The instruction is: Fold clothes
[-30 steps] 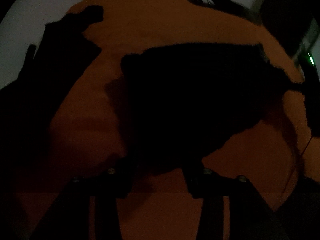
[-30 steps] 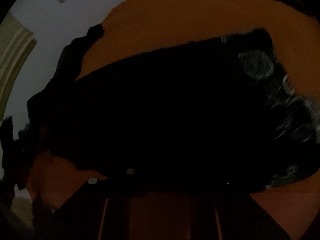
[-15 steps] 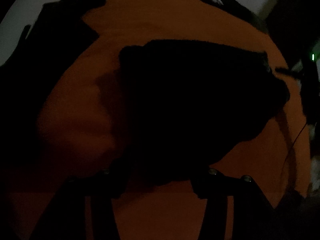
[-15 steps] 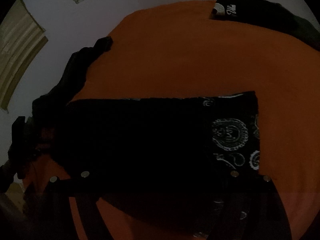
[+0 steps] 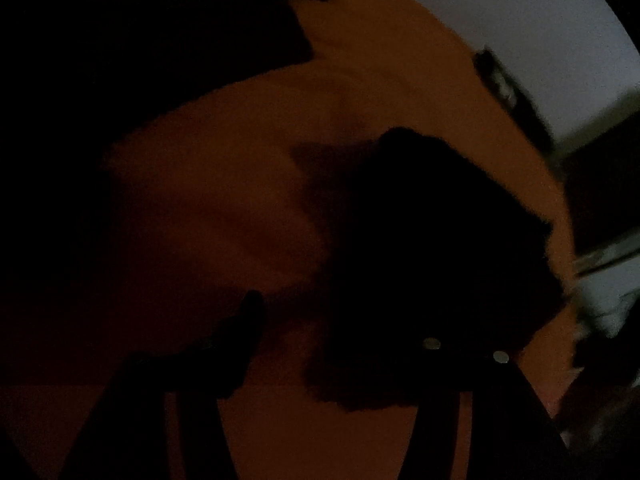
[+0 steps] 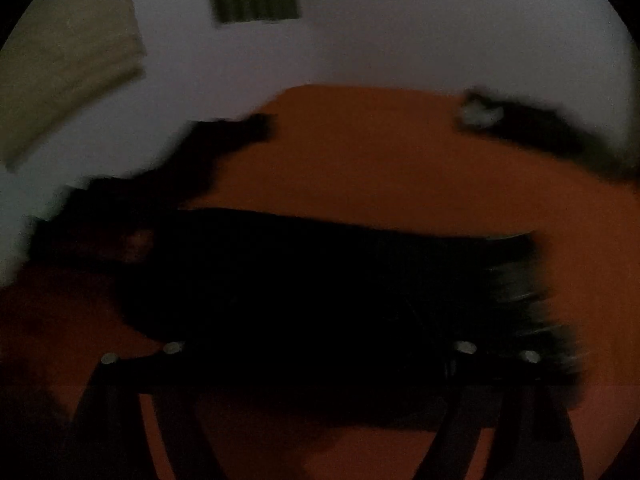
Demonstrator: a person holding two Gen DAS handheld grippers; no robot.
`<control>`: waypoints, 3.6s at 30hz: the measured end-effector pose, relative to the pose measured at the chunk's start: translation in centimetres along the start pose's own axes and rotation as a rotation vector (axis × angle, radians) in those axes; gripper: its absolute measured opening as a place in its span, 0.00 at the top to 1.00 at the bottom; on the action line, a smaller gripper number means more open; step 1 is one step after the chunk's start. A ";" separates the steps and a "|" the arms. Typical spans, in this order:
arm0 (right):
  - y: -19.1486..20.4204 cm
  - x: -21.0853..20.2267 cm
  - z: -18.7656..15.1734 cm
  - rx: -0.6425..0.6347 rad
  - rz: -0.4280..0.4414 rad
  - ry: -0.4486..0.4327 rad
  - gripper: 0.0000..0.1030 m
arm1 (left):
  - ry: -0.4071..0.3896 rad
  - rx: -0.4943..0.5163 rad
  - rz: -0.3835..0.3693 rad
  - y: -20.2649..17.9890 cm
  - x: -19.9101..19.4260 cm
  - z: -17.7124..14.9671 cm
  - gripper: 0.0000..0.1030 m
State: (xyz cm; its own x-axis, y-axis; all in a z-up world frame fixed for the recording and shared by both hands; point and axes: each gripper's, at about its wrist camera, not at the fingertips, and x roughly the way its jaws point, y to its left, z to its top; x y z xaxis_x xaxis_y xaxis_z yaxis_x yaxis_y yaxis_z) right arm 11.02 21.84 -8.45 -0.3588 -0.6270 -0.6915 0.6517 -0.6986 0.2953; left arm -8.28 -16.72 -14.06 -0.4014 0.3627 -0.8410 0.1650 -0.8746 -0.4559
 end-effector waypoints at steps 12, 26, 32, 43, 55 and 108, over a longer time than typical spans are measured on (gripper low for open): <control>2.0 5.2 -1.7 0.018 -0.092 0.096 0.93 | 0.074 0.052 0.016 -6.3 6.3 2.0 0.43; -1.6 11.4 -1.6 0.315 -0.059 0.054 0.92 | 0.003 0.215 0.032 -25.0 1.1 2.7 0.82; -6.1 9.1 -1.1 0.563 0.137 -0.021 0.95 | 0.125 0.390 0.016 -40.5 4.6 4.3 0.82; -18.9 -7.1 -8.8 0.948 -0.130 -0.242 0.91 | 0.386 0.549 0.025 -59.7 23.6 3.8 0.68; -16.8 -5.2 -2.5 0.637 -0.004 -0.121 0.27 | 0.096 0.562 -0.197 -52.3 6.7 13.3 0.34; -30.4 -2.3 8.2 0.561 -0.277 0.010 1.00 | 0.047 0.273 0.131 -45.0 33.3 18.3 0.91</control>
State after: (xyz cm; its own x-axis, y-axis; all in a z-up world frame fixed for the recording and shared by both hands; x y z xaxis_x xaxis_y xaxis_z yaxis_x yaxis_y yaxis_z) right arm -13.41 41.66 -10.44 -0.4562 -0.3953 -0.7973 0.0839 -0.9110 0.4037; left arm -45.59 28.83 -16.18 -0.3495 0.2502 -0.9029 -0.0384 -0.9667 -0.2530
